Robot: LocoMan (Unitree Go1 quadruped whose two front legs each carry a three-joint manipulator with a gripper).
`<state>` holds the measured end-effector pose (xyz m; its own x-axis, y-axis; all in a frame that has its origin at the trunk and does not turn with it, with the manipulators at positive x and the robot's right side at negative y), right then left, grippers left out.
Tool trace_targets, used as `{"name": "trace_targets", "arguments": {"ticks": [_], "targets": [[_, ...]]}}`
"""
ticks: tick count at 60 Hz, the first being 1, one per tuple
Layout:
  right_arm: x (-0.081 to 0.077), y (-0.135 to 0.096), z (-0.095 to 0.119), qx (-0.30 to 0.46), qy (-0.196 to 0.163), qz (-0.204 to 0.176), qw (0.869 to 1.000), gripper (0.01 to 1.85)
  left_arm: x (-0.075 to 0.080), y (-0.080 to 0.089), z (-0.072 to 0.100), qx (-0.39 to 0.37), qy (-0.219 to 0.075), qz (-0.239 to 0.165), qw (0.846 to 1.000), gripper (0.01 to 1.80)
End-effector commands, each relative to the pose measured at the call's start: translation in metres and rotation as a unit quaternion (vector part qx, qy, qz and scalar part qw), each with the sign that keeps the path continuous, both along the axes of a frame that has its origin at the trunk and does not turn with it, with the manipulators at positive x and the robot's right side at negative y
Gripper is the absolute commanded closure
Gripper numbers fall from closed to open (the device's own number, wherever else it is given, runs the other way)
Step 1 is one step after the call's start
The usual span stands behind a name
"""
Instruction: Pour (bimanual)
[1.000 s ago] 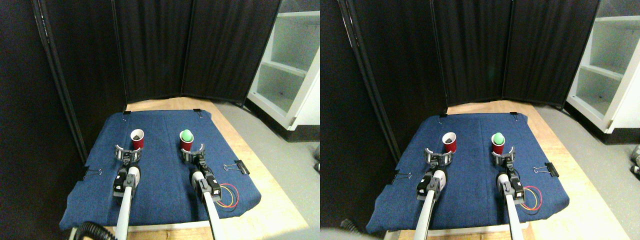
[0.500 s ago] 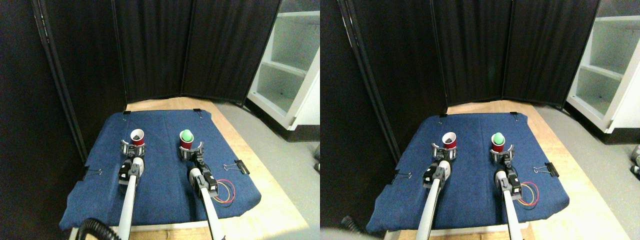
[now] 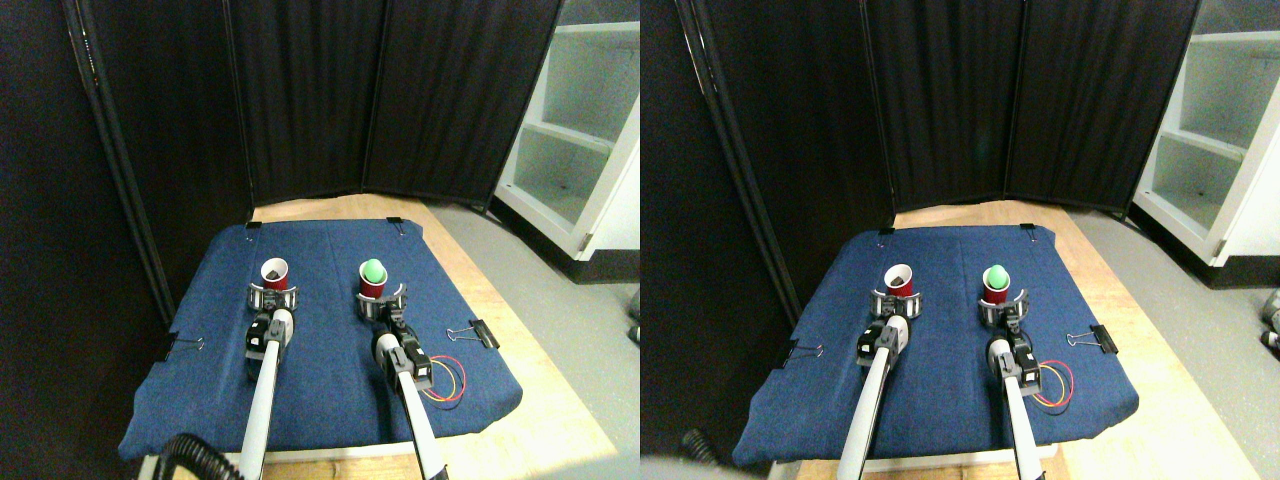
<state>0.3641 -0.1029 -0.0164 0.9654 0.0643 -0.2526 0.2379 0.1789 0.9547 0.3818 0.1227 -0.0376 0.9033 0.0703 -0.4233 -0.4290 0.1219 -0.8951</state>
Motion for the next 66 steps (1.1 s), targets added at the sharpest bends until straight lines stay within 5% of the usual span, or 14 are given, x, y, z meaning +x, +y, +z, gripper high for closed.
{"name": "trace_targets", "arguments": {"ticks": [1,25,36,66], "targets": [[0.008,0.001,0.001,0.021,-0.014,0.004,1.000,0.94,0.006,-0.003,0.003,-0.004,-0.018,-0.006,1.000,0.68],[0.020,0.003,-0.004,0.045,-0.005,0.001,0.999,0.68,0.013,-0.001,-0.001,-0.004,-0.015,-0.002,1.000,0.70],[0.023,0.008,-0.002,0.041,-0.007,0.005,0.999,0.77,0.015,0.001,-0.002,0.005,-0.011,-0.010,1.000,0.72],[0.027,0.003,-0.005,0.048,0.003,-0.018,0.999,0.63,0.017,0.003,-0.008,0.000,-0.003,-0.009,1.000,0.77]]}}
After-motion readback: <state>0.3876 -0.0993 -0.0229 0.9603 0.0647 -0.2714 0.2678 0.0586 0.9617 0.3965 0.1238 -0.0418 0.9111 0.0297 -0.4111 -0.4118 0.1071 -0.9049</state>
